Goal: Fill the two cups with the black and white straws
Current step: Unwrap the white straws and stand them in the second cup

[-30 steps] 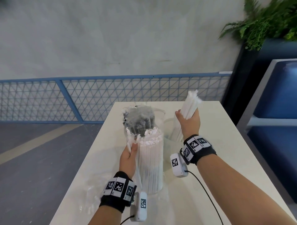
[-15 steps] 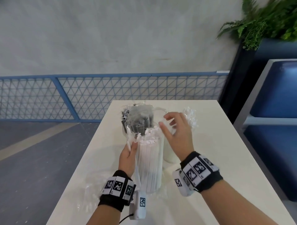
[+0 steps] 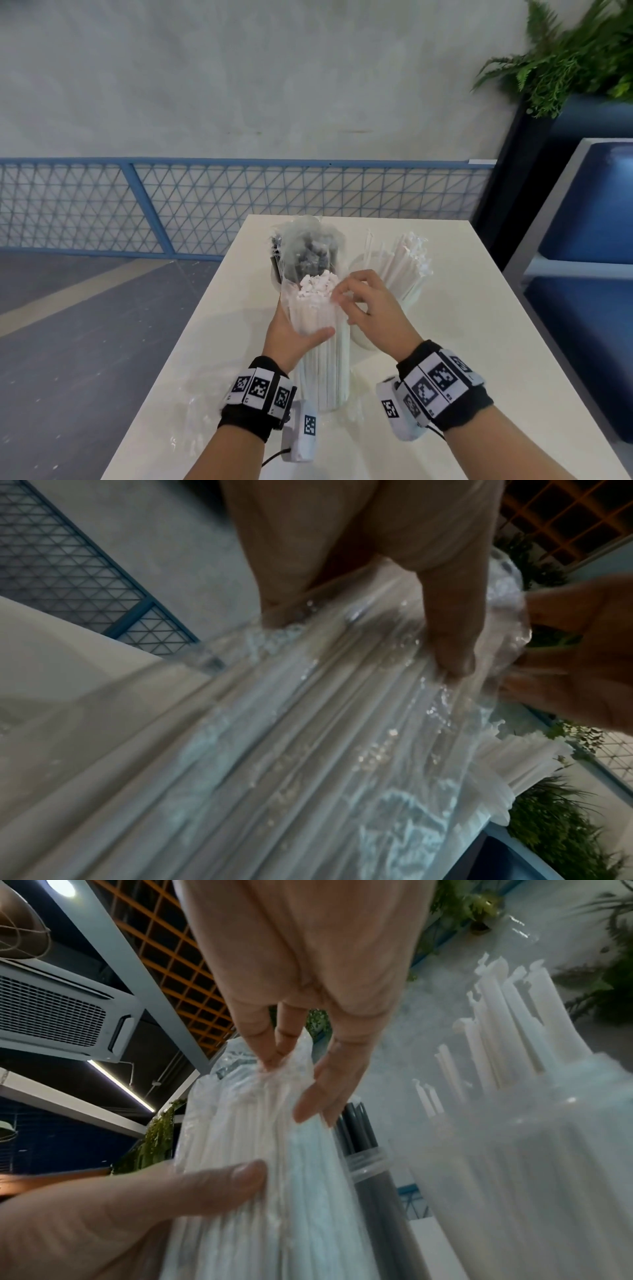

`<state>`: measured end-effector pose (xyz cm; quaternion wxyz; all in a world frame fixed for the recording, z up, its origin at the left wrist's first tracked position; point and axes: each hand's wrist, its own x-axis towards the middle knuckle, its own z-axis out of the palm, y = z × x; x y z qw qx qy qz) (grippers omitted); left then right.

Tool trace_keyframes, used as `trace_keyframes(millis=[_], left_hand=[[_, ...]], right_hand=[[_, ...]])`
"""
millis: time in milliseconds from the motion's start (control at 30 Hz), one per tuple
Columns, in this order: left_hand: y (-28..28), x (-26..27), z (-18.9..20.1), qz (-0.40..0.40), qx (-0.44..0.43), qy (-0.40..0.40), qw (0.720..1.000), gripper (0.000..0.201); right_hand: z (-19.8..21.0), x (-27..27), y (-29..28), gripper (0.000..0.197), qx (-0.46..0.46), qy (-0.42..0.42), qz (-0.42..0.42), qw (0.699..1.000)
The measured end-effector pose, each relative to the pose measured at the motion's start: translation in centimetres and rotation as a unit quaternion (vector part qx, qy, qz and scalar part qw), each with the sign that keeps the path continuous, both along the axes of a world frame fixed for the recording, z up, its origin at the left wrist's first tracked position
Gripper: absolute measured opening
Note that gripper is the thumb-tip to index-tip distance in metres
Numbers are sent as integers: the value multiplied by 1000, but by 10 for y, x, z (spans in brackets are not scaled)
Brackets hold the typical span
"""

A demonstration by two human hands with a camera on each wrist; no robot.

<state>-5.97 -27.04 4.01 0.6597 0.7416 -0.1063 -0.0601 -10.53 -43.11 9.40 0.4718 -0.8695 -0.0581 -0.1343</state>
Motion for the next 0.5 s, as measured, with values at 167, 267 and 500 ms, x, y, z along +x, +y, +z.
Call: trace_keyframes(millis=[167,267,500], left_hand=[[-4,-2,3,-15,-34,-4,999,75],[-4,-1,-1,-5,-36,4,999,83],[-7,1,-3,-15,-43,19,999,79]], right_hand=[[13,1,1,39,-103,-1,-77,992],[17,0,2,24,-176,30,-107,978],[23,-12,20,35,-240,-121,-25,963]])
